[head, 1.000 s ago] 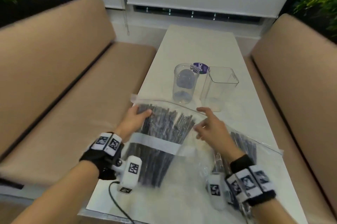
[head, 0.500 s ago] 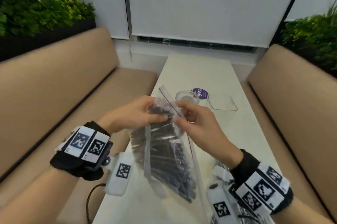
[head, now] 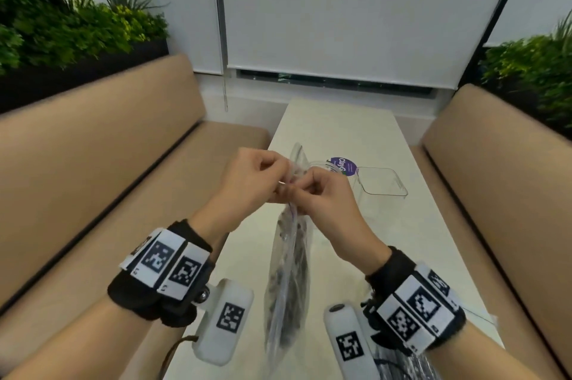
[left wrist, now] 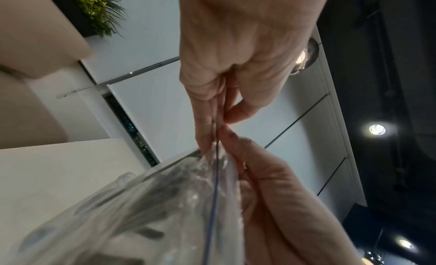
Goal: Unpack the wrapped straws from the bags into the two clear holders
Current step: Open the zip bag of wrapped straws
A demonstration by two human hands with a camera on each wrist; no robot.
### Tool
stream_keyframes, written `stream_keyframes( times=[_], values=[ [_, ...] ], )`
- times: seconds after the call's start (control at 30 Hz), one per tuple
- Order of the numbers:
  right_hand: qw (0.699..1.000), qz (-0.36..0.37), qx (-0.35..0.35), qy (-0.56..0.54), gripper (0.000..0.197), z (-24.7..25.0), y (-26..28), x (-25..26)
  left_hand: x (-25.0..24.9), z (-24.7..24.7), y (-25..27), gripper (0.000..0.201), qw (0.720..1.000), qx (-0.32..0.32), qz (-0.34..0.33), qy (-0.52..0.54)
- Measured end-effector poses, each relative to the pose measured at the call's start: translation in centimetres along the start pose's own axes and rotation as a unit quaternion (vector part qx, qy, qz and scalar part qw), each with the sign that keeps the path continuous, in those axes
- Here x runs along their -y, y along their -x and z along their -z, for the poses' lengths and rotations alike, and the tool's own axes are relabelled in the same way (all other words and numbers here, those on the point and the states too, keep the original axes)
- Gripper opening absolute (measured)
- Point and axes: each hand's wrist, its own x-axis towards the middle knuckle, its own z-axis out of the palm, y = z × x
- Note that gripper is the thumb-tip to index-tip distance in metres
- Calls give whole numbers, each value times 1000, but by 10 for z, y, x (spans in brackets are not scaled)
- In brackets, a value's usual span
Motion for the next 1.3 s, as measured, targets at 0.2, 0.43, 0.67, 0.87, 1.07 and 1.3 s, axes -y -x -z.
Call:
stream_keyframes(
  times=[0.2,0.43,0.67,0.87,1.07,1.3],
  values=[
    [994,-70,43,-70,10,8,-4,9,-8,6,-2,16,998,38,36,33],
    [983,-121,50,-128,18,13,-8,9,-5,10,-5,6,995,77,48,-40],
    [986,-125,47,-100,21,10,-13,10,-1,7,-8,9,997,50,65,-18],
    [986,-94,67,-116,25,17,-14,11,1,8,-8,10,987,92,117,67],
    [996,-65,43,-52,15,19,-13,12,-2,10,-8,2,974,112,147,134],
    [996,-56,68,-6,19,26,-13,15,-4,10,-7,6,980,127,104,111]
  ],
)
